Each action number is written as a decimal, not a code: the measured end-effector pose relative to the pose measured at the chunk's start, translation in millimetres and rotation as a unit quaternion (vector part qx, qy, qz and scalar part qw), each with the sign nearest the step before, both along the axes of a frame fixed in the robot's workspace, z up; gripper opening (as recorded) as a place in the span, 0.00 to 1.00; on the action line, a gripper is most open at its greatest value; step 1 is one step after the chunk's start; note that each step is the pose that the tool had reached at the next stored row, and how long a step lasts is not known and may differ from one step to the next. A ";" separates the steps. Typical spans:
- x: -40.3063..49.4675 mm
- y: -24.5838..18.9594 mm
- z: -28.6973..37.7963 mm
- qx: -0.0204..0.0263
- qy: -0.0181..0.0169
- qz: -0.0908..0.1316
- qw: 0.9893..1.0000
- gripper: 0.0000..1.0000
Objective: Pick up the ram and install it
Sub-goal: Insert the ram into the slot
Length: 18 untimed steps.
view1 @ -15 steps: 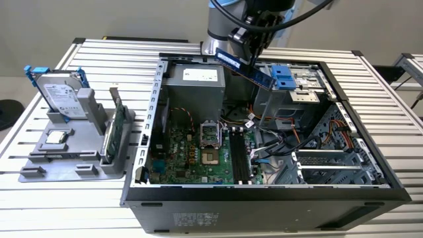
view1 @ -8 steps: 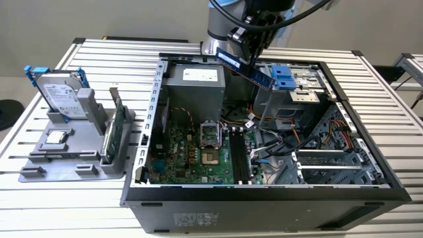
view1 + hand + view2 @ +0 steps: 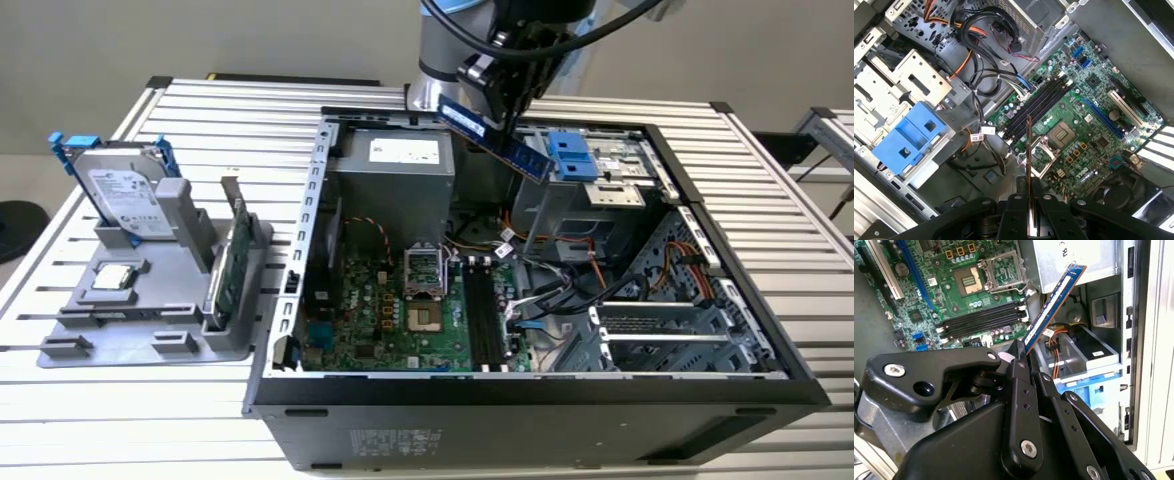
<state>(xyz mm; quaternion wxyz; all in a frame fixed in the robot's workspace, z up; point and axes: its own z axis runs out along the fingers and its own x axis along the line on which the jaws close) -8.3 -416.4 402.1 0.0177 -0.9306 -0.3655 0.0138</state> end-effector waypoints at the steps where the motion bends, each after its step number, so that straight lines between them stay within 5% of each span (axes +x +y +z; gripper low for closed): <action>1: 0.0 0.0 0.0 0.000 0.000 -0.002 1.000 0.00; 18: 0.0 0.0 -0.1 0.000 0.000 -0.035 0.999 0.00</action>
